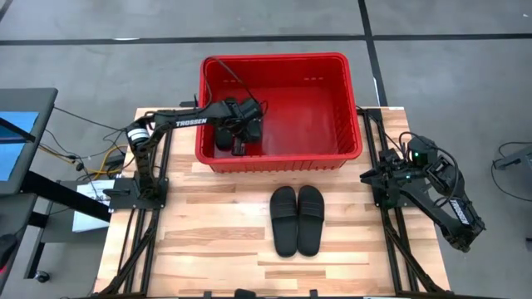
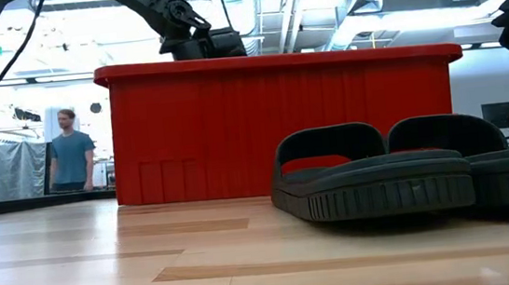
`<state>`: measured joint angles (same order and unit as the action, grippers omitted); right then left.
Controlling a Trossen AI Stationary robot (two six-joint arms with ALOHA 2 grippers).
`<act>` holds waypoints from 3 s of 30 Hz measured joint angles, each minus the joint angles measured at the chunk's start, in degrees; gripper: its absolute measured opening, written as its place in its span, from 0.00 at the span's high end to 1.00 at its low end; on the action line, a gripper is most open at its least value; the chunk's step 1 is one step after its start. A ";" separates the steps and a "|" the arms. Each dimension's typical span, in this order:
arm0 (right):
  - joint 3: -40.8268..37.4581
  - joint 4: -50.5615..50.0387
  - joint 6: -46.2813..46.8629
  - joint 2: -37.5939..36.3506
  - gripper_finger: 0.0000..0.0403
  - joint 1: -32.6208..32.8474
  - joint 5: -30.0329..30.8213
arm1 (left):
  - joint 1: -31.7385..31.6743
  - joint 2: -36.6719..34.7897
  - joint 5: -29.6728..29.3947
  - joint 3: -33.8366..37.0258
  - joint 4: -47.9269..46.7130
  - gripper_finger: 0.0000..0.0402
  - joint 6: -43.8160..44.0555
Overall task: Pick and place slides into bin
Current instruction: Put the left slide into the bin
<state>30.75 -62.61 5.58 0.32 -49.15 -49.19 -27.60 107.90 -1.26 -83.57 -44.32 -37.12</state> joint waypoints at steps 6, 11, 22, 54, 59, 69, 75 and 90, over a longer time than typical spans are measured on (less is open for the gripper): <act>0.01 0.00 -0.02 0.00 0.81 0.00 0.00 | 0.40 0.00 1.20 0.00 1.90 1.00 0.03; 0.01 0.02 -0.02 0.00 0.81 -0.02 0.00 | 0.40 0.00 1.30 0.01 1.87 1.00 0.19; 0.01 0.00 -0.02 0.00 0.81 0.00 0.00 | 0.44 0.00 2.41 0.00 1.87 1.00 0.45; 0.01 0.02 -0.02 0.00 0.81 0.00 0.00 | 0.44 -0.02 2.47 2.45 4.56 1.00 0.67; 0.01 0.02 0.00 0.00 0.81 0.00 0.00 | 0.46 -0.02 2.48 2.47 5.73 1.00 0.71; 0.01 0.01 -0.02 0.00 0.81 0.00 0.00 | 0.44 -0.02 3.81 2.47 7.96 1.00 0.06; 0.00 0.01 -0.02 0.00 0.81 -0.01 -0.01 | 0.44 -0.02 3.98 2.47 7.93 1.00 -0.45; 0.01 0.02 -0.02 0.00 0.81 0.00 0.00 | 0.44 -0.02 3.96 2.47 7.81 1.00 -0.34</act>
<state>30.76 -62.59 5.56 0.31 -49.15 -49.19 -27.16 107.87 2.70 -81.10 -36.51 -37.45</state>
